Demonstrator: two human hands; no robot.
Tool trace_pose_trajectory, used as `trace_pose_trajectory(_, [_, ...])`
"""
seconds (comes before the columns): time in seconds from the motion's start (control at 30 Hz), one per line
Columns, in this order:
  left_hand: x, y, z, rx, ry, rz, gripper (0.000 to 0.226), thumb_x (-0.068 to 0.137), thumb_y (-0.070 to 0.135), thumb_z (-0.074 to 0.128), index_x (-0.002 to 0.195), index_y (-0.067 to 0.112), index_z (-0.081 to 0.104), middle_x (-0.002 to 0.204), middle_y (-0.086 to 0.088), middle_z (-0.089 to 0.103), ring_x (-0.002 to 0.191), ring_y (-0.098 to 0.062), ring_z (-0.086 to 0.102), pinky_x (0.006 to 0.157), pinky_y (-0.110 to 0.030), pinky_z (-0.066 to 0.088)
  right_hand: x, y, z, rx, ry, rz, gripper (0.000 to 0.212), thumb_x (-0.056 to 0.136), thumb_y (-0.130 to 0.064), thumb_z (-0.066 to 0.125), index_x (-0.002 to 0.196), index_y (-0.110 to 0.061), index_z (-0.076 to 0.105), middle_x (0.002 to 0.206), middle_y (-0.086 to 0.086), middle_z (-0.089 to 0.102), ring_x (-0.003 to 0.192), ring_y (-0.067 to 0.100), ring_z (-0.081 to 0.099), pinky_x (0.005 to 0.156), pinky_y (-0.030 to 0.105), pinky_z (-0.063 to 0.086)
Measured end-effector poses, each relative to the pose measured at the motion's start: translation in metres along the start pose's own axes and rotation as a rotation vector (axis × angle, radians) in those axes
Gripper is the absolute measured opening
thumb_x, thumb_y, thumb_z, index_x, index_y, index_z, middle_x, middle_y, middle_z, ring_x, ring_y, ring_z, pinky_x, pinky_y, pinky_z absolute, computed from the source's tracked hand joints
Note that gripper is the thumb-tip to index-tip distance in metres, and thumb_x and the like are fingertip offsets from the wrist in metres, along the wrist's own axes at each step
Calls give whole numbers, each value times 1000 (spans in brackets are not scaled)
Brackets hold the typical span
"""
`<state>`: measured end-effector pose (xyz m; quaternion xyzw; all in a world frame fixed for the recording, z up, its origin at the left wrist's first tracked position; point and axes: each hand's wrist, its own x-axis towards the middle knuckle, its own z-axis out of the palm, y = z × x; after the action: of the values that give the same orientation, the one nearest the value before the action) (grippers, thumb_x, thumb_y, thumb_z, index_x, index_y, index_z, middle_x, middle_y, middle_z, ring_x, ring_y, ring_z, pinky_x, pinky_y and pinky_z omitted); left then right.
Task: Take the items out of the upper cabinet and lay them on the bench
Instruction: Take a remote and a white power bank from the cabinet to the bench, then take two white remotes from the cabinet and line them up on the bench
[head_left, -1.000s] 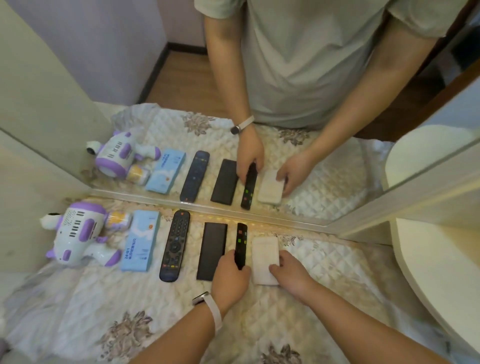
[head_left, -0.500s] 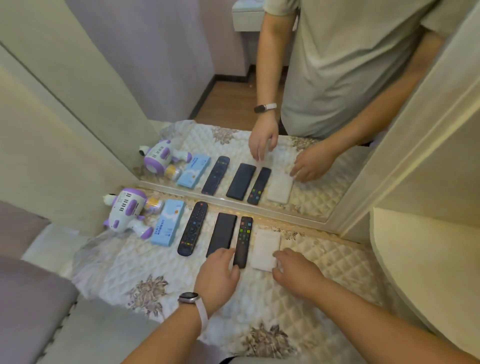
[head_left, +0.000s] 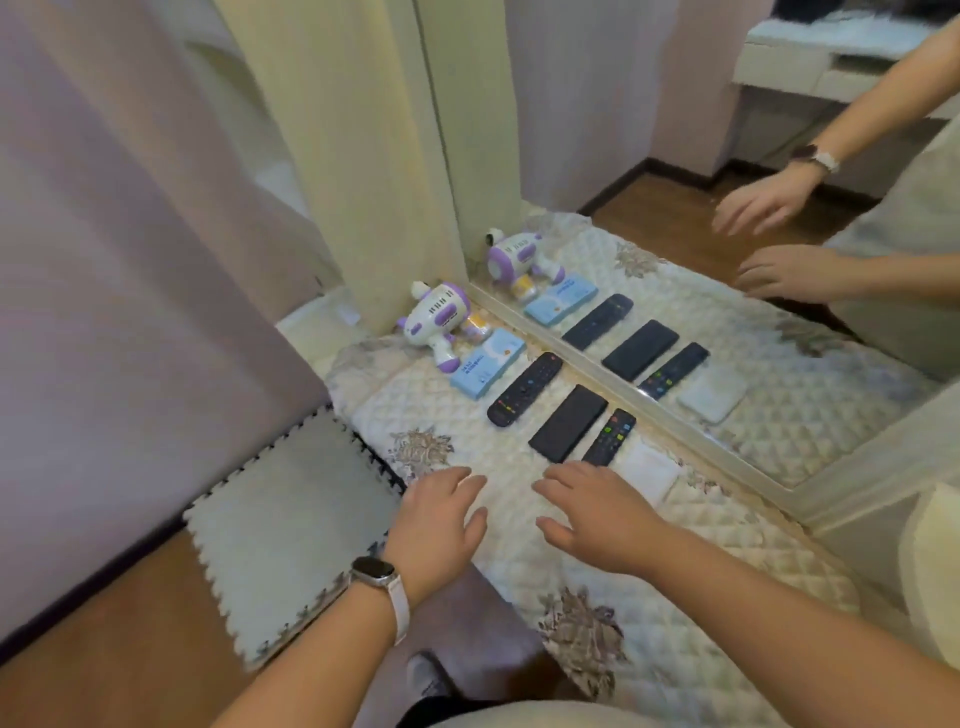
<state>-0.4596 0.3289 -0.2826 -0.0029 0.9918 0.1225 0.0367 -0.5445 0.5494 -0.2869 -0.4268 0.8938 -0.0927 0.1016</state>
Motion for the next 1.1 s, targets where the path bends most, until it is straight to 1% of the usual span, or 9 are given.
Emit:
trace_pose_trajectory(0.03, [-12,-9,-5,-15,21,-33,50,91,44,36,128,21,60,133,-3,57,122,-25,53,102,-44,39,8,-12,-2,-19,14,-48,50,92,-52,41,127,-20,57,125,2,60,114,26,55,90,43,49])
trace_pose_trajectory(0.13, [-45,-39,-23,-21,130,-92,41,88,39,48,121,20,64,125,-1,63,114,-23,58,94,-41,46,30,-51,-10,-52,27,-148,47,88,-51,44,120,-20,61,120,3,63,108,27,59,87,43,51])
trace_pose_trajectory(0.3, [-105,-88,-50,33,245,-215,43,85,41,46,116,21,68,117,0,67,107,-21,64,89,-38,51,70,-133,-21,-77,28,-325,50,86,-51,43,124,-22,58,121,1,61,112,25,56,92,42,46])
trace_pose_trajectory(0.47, [-187,-154,-79,33,335,-319,42,88,41,46,121,21,64,123,-1,64,112,-23,59,94,-41,48,117,-244,-17,-108,60,-497,49,86,-51,47,124,-22,59,121,-2,62,113,22,55,93,40,46])
trace_pose_trajectory(0.63, [-286,-229,-112,92,519,-416,36,86,37,52,115,20,66,117,1,65,108,-20,59,94,-39,46,155,-373,-11,-156,96,-664,48,86,-50,47,120,-19,60,116,0,63,108,24,57,87,41,49])
trace_pose_trajectory(0.7, [-325,-258,-121,111,552,-478,37,87,38,51,116,21,66,118,1,65,111,-20,58,96,-41,45,167,-423,-7,-178,111,-734,48,87,-50,48,121,-19,60,119,0,63,110,23,57,88,40,49])
trace_pose_trajectory(0.83, [-403,-299,-135,130,603,-619,38,88,38,52,118,21,67,121,1,65,115,-21,58,99,-44,45,183,-516,3,-199,119,-848,49,88,-52,46,125,-22,58,125,-2,60,117,21,54,95,38,45])
trace_pose_trajectory(1.0, [-484,-336,-151,175,636,-799,38,90,38,52,121,23,65,124,3,63,118,-17,55,103,-40,39,198,-616,9,-191,127,-1017,50,88,-52,47,124,-21,61,125,0,62,115,23,57,93,39,48])
trace_pose_trajectory(1.1, [-518,-353,-157,181,649,-896,39,90,38,51,122,22,64,124,2,63,118,-17,55,103,-39,39,208,-660,15,-189,130,-1102,50,89,-52,46,126,-21,60,126,0,61,117,22,56,93,39,48])
